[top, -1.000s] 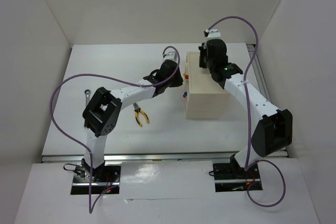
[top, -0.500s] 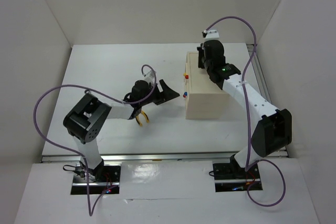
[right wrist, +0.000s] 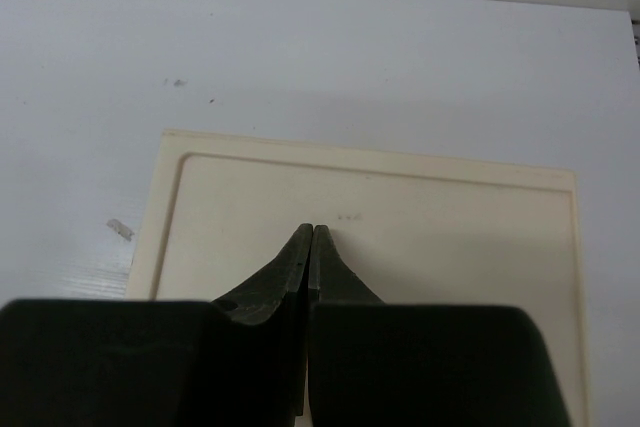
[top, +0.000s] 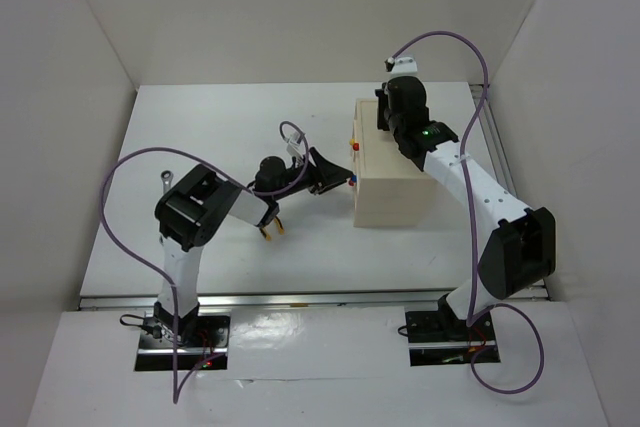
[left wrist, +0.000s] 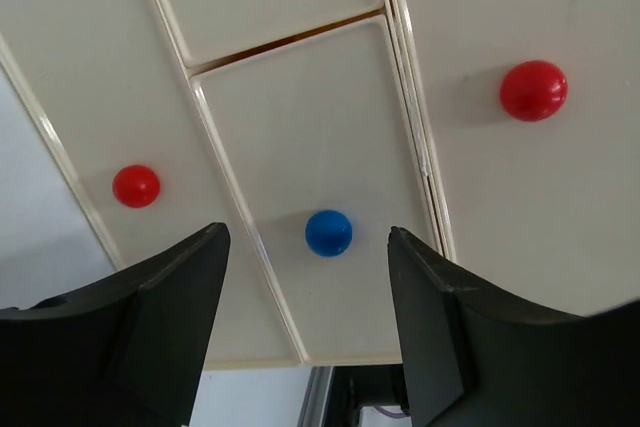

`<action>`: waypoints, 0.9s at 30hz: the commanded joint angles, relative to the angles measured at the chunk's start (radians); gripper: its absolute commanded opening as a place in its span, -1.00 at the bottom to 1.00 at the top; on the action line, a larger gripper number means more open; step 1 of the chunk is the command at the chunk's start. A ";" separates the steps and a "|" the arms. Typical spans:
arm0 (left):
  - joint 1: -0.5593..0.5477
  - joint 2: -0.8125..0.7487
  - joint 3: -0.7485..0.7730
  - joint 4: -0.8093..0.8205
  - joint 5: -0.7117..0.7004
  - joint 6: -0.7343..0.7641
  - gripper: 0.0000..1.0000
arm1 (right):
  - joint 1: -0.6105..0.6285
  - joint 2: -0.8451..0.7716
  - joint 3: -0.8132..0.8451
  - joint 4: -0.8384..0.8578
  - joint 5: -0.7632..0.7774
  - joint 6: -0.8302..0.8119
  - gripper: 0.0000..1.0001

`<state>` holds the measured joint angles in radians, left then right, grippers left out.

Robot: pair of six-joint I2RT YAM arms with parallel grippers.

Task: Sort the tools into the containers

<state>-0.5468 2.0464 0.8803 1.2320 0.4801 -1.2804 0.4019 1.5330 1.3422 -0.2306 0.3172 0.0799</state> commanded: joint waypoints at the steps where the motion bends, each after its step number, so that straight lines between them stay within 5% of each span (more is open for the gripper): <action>1: -0.005 0.047 0.054 0.178 0.025 -0.051 0.50 | 0.012 0.078 -0.066 -0.274 -0.024 0.001 -1.00; 16: -0.044 0.113 0.108 0.175 0.049 -0.131 0.11 | 0.012 0.096 -0.057 -0.274 -0.024 0.001 -1.00; 27: -0.084 0.182 0.132 0.348 0.081 -0.306 -0.10 | 0.012 0.105 -0.057 -0.274 -0.015 0.001 -1.00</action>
<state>-0.5632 2.1830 0.9699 1.3449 0.5327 -1.5494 0.4038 1.5444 1.3502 -0.2276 0.3264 0.0799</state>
